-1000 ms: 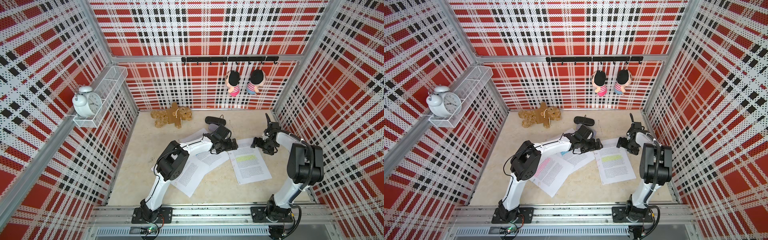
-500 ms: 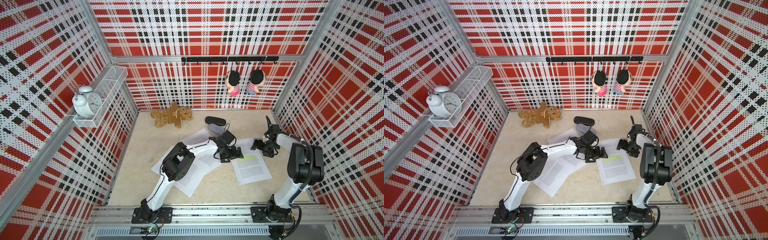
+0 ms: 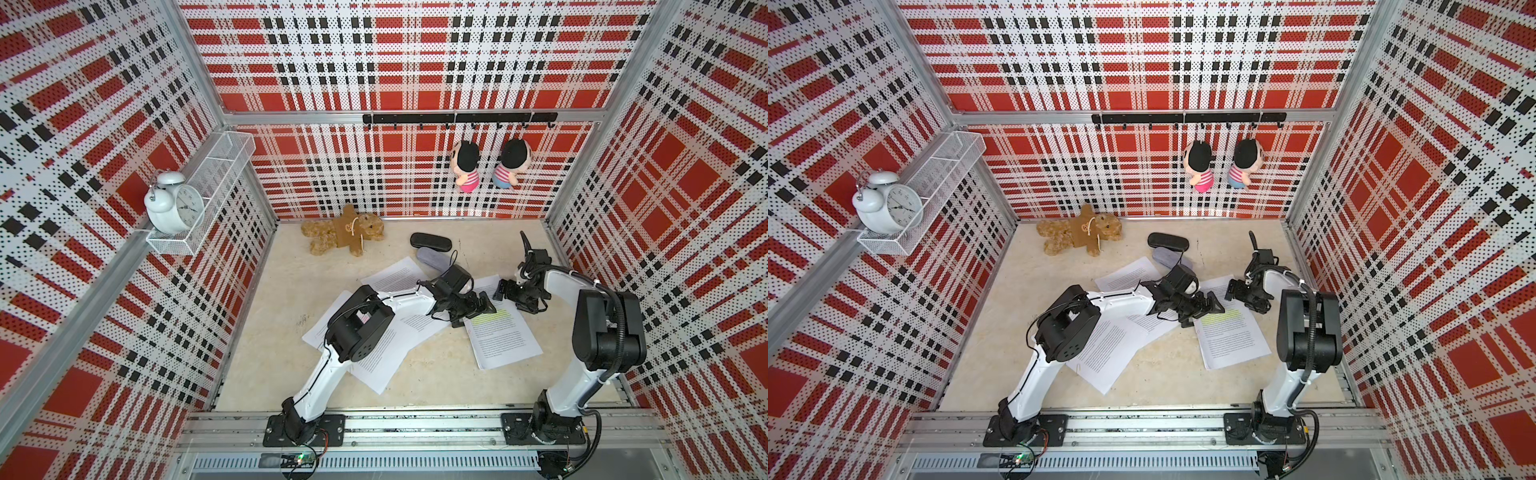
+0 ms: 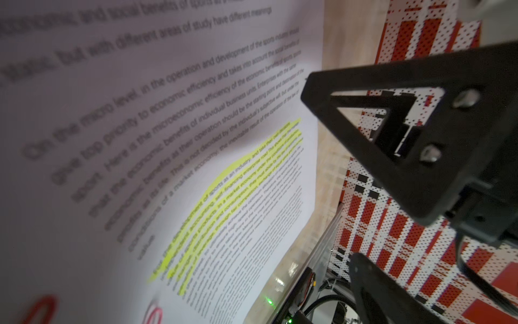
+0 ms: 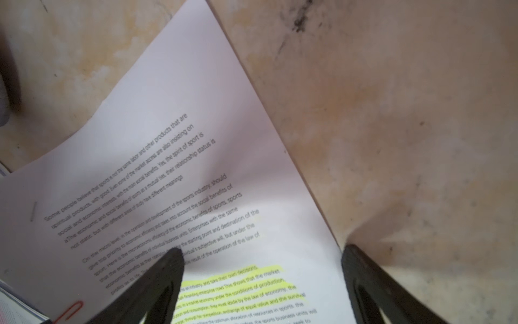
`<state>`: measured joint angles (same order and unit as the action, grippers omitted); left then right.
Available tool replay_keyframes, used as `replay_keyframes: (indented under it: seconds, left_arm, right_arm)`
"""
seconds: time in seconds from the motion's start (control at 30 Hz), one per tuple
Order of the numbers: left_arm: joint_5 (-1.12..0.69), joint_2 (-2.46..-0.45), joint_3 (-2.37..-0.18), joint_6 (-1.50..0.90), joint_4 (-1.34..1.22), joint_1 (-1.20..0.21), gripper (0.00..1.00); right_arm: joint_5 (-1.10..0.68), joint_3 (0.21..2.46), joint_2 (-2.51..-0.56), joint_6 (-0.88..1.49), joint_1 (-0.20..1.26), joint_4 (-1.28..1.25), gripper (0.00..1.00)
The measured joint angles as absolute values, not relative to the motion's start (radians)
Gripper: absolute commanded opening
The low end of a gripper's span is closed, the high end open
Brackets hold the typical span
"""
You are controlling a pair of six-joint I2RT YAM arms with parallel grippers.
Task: Unclip the paperclips from the documents
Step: Pick up the document from the center of the board.
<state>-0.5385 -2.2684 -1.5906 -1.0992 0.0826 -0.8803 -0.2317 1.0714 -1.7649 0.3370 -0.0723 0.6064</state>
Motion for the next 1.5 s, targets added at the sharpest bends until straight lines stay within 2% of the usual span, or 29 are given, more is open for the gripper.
replay_keyframes:
  seconds: [0.23, 0.33, 0.43, 0.5, 0.63, 0.93, 1.13, 1.27, 1.4, 1.5]
  left_arm:
    - [-0.504, -2.254, -1.530, -1.129, 0.021, -0.860, 0.63]
    - [-0.488, -2.254, -1.531, -1.107, 0.038, -0.856, 0.40]
    - [-0.479, -2.254, -1.531, -1.082, 0.046, -0.854, 0.25]
    - [-0.474, -2.254, -1.531, -1.067, 0.049, -0.853, 0.20]
    - [-0.463, -2.246, -1.533, -1.028, 0.060, -0.851, 0.00]
    - [-0.398, -2.120, -1.605, -0.832, 0.206, -0.826, 0.00]
    - [-0.278, -1.979, -1.709, -0.621, 0.356, -0.805, 0.00]
    - [-0.178, -1.914, -1.789, -0.477, 0.480, -0.796, 0.00]
    - [-0.061, -1.855, -1.824, -0.338, 0.579, -0.793, 0.00]
    - [0.032, -1.797, -1.815, -0.230, 0.627, -0.795, 0.00]
  right_arm:
    - [-0.240, 1.057, -1.755, 0.342, -0.072, 0.593, 0.92]
    - [-0.252, 1.047, -1.749, 0.346, -0.072, 0.585, 0.92]
    - [-0.264, 1.034, -1.739, 0.350, -0.072, 0.577, 0.92]
    - [-0.273, 1.026, -1.733, 0.351, -0.072, 0.574, 0.92]
    - [-0.296, 1.011, -1.720, 0.346, -0.072, 0.574, 0.92]
    - [-0.413, 0.934, -1.617, 0.331, -0.064, 0.576, 0.92]
    - [-0.506, 0.919, -1.467, 0.313, 0.013, 0.473, 0.92]
    - [-0.599, 0.865, -1.388, 0.323, 0.052, 0.290, 0.94]
    - [-0.705, 0.744, -1.343, 0.355, 0.087, 0.000, 1.00]
    - [-0.757, 0.683, -1.334, 0.353, 0.137, -0.197, 1.00]
